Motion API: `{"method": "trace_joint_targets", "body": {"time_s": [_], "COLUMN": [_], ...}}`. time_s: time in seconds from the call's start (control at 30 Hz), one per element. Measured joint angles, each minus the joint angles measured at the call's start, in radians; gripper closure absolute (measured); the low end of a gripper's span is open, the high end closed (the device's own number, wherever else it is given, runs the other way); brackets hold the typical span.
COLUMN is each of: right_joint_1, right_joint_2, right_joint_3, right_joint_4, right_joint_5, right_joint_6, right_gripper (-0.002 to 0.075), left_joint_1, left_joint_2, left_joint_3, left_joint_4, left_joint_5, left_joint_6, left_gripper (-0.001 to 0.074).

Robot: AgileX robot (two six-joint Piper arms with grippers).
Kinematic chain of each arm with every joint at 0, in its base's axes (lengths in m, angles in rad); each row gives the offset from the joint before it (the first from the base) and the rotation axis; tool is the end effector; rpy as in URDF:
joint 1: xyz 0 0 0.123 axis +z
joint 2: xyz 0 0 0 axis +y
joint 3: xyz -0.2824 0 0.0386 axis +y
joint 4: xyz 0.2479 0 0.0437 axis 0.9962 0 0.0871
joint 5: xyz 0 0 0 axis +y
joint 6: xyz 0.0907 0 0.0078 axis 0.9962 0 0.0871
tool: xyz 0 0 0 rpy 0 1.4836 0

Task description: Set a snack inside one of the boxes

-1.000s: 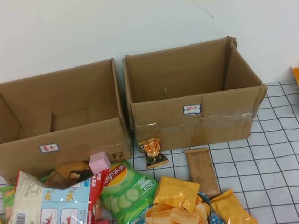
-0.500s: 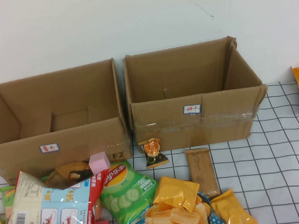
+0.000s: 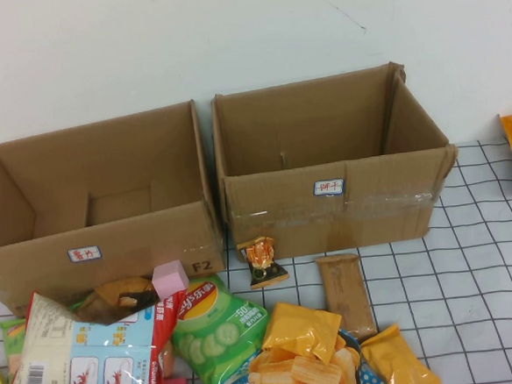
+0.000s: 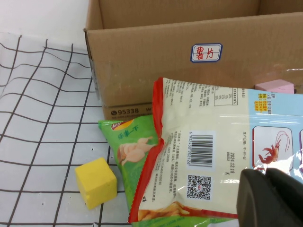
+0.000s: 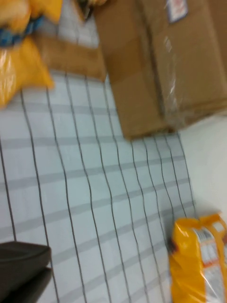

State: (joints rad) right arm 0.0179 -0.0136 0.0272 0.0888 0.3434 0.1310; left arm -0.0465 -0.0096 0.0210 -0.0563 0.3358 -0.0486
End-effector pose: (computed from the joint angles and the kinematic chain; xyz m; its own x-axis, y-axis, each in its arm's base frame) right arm 0.0532 0.0037 0.1738 -0.2691 0.2081 -0.9403 0.0109 0.9770 0.2131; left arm 0.0534 -0.0042 0.1763 -0.2615 -0.0895 -0.9610 0.0380 0.9940 -0.1029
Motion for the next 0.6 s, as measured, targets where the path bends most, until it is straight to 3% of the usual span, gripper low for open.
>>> {"method": "trace_joint_targets", "body": {"time_s": [0.17,0.33,0.6], "right_joint_1": [0.0,0.0,0.0], "right_joint_2": [0.0,0.0,0.0], "right_joint_3": [0.0,0.0,0.0], "right_joint_4": [0.305,0.58,0.652], "right_joint_5": [0.011,0.013,-0.006], "right_joint_6": [0.023,0.03,0.028], "right_gripper": [0.0727,0.0727,0.0727], "left_joint_1": [0.0,0.0,0.0], "left_joint_2": [0.0,0.0,0.0], "left_joint_3": [0.0,0.002,0.004], "left_joint_4": [-0.016,-0.176,-0.262], "left_joint_5": [0.0,-0.025,-0.038], "left_joint_6": [-0.004,-0.033,-0.036], "left_gripper": [0.0738,0.0738,0.0738]}}
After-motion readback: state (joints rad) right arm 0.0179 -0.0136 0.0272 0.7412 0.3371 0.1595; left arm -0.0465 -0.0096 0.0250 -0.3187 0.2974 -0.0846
